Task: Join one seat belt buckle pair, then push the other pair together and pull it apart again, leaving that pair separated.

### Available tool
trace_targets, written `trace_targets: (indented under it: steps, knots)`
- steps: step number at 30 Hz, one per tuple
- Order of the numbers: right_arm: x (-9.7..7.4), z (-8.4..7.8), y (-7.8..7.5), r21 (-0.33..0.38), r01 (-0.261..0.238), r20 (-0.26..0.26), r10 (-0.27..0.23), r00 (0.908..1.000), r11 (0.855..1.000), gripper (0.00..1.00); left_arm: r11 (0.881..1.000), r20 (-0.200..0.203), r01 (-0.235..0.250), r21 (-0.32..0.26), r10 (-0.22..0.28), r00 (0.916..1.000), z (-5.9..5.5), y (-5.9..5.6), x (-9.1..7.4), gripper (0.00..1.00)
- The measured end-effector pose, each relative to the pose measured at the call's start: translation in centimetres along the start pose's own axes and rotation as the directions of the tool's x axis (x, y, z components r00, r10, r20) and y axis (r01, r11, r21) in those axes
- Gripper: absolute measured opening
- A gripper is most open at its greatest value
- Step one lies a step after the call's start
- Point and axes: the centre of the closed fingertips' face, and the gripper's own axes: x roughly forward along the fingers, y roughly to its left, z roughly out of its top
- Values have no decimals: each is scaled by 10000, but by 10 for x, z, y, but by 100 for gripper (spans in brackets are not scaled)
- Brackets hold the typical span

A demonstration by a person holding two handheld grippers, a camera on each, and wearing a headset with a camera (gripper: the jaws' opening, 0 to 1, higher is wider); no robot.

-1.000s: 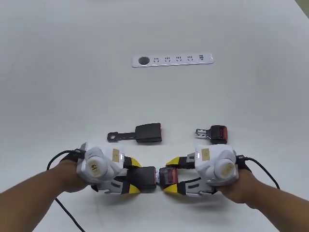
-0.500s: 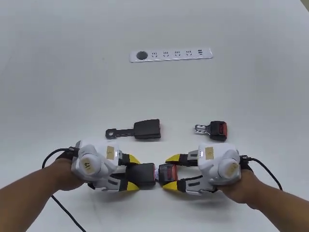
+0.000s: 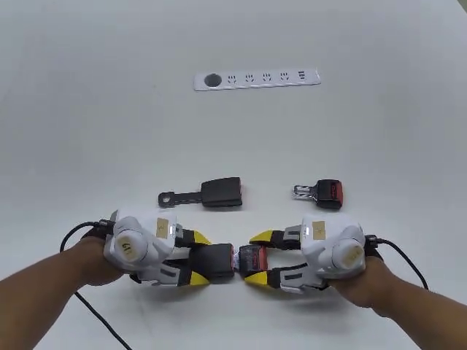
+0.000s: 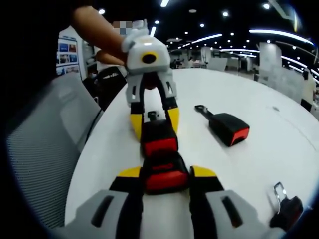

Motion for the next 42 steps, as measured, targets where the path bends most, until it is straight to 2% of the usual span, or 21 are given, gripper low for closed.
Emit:
trace_targets:
  steps: [12, 18, 30, 36, 38, 39, 42]
  knots:
    - [0, 0, 0, 173, 61, 171, -64, 9998, 9998, 35, 9999, 149, -26, -132, 28, 9999, 0, 0, 0, 33]
    - [1, -1, 0, 125, 93, 153, -95, 9998, 9999, 35, 10000, 32, -30, -79, 30, 10000, 1, 1, 0, 33]
    - [1, 1, 2, -263, 121, -388, -131, 9992, 9996, 37, 9994, -578, 8, 350, 13, 9983, 4, -1, 2, 34]
    - [0, 1, 2, -143, 300, -565, -307, 9979, 9994, 38, 9994, -865, -140, 312, 166, 9961, 3, -1, 2, 36]
    - [0, 7, 4, 312, 342, -295, -333, 9990, 9989, 46, 9998, -878, -109, 174, 124, 9961, 5, -3, 2, 44]
    - [-2, 10, 1, 243, 507, -210, -502, 9985, 9984, 50, 9998, -771, -156, 79, 161, 9969, 6, -4, 1, 49]
    - [-4, 12, -4, 509, 745, -288, -731, 9969, 9959, 65, 9989, -413, -352, -316, 338, 9986, 14, -3, -4, 59]
